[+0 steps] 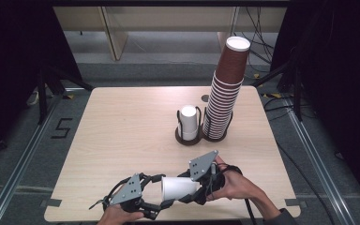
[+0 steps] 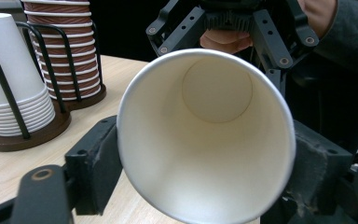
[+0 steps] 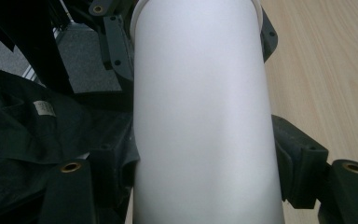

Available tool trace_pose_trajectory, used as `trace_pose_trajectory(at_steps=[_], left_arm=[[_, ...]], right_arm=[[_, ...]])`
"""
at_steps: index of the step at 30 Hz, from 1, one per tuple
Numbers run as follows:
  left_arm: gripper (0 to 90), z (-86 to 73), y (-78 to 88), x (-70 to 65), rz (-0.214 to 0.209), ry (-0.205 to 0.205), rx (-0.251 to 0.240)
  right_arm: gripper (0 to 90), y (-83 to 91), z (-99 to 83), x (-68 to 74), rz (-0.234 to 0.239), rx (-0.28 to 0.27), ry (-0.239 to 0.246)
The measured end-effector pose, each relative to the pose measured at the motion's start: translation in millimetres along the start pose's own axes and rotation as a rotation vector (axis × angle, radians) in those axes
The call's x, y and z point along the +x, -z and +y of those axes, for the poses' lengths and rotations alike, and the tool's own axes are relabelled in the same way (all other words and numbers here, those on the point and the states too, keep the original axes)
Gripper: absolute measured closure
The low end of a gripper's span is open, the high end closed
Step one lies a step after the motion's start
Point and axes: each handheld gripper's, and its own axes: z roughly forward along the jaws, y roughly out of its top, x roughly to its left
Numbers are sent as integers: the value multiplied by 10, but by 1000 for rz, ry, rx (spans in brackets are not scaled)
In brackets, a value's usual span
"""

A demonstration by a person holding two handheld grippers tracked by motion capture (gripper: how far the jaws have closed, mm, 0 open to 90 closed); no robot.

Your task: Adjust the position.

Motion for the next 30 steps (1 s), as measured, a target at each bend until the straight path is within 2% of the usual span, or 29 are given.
trace_pose_trajectory(at_steps=[3,4,5,6,8,9,10,11,14,16,19,20,21,22,23,25,28,29,30], left_arm=[[241,16,3,-8,6,-14,29],[241,25,1,-18,11,-21,44],[251,44,-14,-30,19,-41,80],[252,58,-11,-38,34,-50,114],[256,74,-14,-53,44,-51,141],[257,74,-14,-53,44,-51,141],[257,93,-24,-66,59,-66,181],[257,112,-15,-72,66,-77,217],[257,132,-18,-90,77,-83,244],[257,158,-27,-109,90,-106,303],[257,177,-39,-149,94,-93,322],[257,188,-37,-162,101,-98,340],[257,188,-37,-162,101,-98,340],[257,199,-48,-179,105,-105,357],[257,207,-46,-183,108,-113,368],[257,210,-52,-192,102,-102,357],[255,226,-45,-198,104,-111,364],[251,225,-45,-202,96,-104,354],[244,215,-47,-198,96,-100,330]], right_arm=[[320,-13,-9,0,3,10,-10],[303,-21,-8,0,-11,24,-12],[249,-35,2,16,-17,44,-21],[232,-37,10,28,-28,56,-18],[208,-40,33,53,-63,96,-7],[208,-40,33,53,-63,96,-7],[191,-33,62,73,-108,144,24],[175,-46,77,82,-126,161,42],[183,-72,119,142,-152,219,63],[185,-117,143,171,-178,252,90],[189,-204,169,208,-179,286,97],[193,-217,170,245,-187,289,57],[193,-217,170,245,-187,289,57],[205,-250,194,193,-192,300,144],[211,-267,200,201,-187,296,139],[218,-302,212,190,-181,310,177],[257,-327,210,219,-177,323,156],[318,-334,205,242,-181,339,136],[320,-335,204,239,-180,337,139]])
